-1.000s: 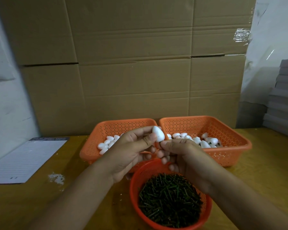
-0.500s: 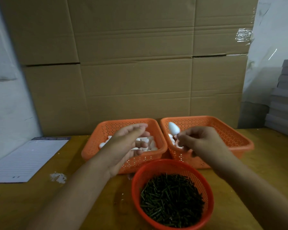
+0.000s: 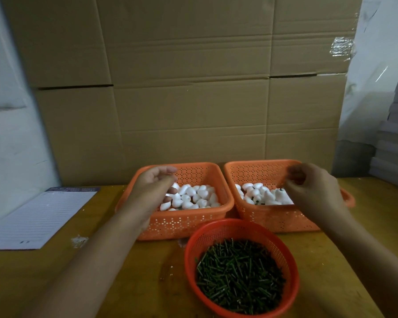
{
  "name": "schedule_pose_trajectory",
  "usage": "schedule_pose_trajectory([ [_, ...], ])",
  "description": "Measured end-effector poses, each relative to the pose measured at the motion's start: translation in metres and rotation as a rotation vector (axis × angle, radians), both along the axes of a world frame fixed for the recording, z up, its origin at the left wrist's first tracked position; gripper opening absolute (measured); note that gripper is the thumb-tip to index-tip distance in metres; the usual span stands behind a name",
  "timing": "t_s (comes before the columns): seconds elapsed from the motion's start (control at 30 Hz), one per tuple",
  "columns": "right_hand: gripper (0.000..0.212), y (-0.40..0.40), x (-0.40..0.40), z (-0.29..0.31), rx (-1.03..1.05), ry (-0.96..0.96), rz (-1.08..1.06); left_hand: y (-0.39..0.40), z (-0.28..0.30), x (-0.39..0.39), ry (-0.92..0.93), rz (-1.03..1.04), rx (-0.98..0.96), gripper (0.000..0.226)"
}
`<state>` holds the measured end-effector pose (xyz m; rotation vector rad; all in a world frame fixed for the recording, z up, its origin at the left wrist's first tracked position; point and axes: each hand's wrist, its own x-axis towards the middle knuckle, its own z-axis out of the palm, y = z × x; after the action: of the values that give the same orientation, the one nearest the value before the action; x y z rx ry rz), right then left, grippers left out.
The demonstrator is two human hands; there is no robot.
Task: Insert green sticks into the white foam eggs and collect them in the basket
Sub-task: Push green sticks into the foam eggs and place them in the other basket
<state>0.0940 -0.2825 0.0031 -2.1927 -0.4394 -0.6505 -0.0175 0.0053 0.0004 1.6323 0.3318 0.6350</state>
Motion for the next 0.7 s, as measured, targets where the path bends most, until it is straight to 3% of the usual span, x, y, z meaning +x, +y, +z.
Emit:
schedule_pose_trajectory([
  [0.13, 0.015, 0.01, -0.024, 0.012, -0.143, 0.081, 0.341, 0.008, -0.002, 0.0, 0.026, 0.056, 0.273, 0.018],
  [0.27, 0.005, 0.018, -0.051, 0.016, -0.611, 0.246, 0.734, 0.024, 0.001, 0.001, 0.113, 0.145, 0.508, 0.024],
  [0.3, 0.011, 0.02, -0.056, 0.013, -0.72, 0.273, 0.781, 0.03, 0.001, 0.003, 0.163, 0.162, 0.561, 0.023],
  [0.37, 0.022, 0.023, -0.061, 0.007, -0.838, 0.318, 0.805, 0.039, 0.003, 0.008, 0.305, 0.16, 0.673, 0.023],
  [0.53, 0.022, 0.028, -0.064, 0.001, -0.956, 0.375, 0.776, 0.049, 0.007, 0.019, 0.797, 0.034, 1.08, 0.042],
  [0.7, 0.025, 0.027, -0.062, -0.001, -0.962, 0.422, 0.776, 0.04, 0.01, 0.026, 0.965, 0.005, 1.347, 0.032],
])
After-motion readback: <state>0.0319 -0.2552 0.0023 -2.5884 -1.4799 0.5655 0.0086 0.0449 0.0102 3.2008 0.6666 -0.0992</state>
